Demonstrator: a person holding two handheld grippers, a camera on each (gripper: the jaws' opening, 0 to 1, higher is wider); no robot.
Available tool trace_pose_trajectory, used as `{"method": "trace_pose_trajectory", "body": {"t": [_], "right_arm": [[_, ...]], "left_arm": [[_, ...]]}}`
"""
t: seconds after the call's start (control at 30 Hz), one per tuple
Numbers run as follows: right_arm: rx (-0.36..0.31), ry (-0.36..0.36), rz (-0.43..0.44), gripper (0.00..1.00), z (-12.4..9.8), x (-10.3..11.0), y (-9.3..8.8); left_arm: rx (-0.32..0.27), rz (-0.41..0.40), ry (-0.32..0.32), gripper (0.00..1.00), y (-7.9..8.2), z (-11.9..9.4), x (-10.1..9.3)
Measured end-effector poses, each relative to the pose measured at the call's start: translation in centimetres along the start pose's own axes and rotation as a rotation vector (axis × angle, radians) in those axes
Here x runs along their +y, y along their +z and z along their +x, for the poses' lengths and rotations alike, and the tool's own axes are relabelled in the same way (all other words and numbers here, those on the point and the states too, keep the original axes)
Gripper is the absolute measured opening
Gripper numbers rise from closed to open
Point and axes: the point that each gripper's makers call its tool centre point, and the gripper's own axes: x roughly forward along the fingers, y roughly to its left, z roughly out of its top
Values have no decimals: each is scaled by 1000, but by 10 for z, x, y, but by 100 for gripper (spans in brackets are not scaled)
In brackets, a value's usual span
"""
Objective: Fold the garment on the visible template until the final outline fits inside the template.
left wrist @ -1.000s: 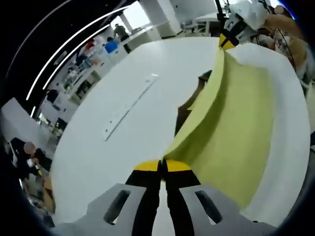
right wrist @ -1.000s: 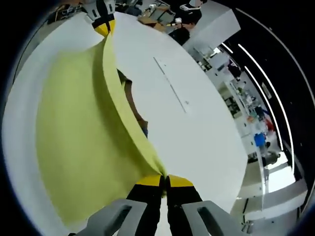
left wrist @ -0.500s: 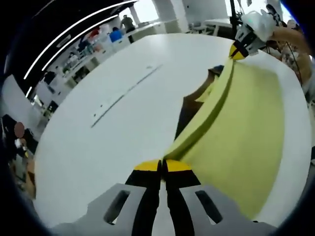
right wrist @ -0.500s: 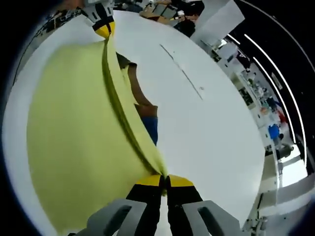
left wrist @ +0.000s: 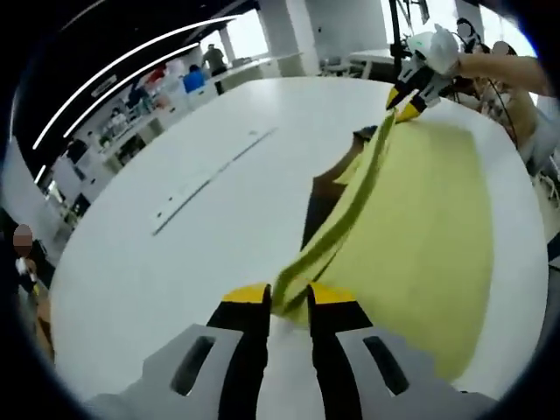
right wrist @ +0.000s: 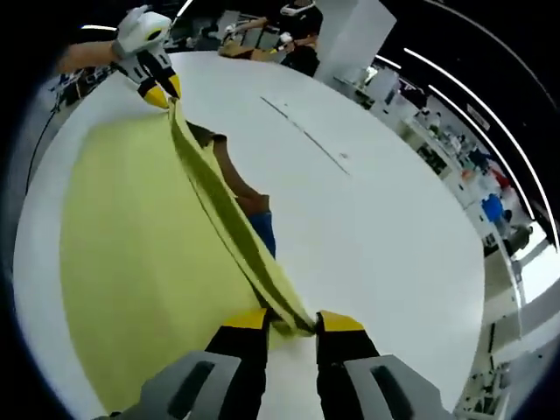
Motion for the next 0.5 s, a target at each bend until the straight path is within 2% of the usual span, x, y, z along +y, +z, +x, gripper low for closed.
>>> {"method": "trace_pose_trajectory", "body": {"t": [0.13,0.23,0.3,0.37,0.43,0.5], "right_arm": [[6,-12,-61,13,3,1,1],[16,-29,-96,0,5,-1,0],[-1,-25,-77,0,5,-2,2],[-9,-30,-51,0,5,-5,3],[-22,-29,18,0,5,-7,3],[-26,-26,50,0,4,-8,3]], "left_arm": [[19,77,6,19,-2,2,-1],[25,63,22,12,-5,6,4],[9,29,51,0,-3,6,9],[-14,-12,72,0,0,6,13],[-10,-27,88,0,-2,5,16],[-20,-45,93,0,-2,5,16]]}}
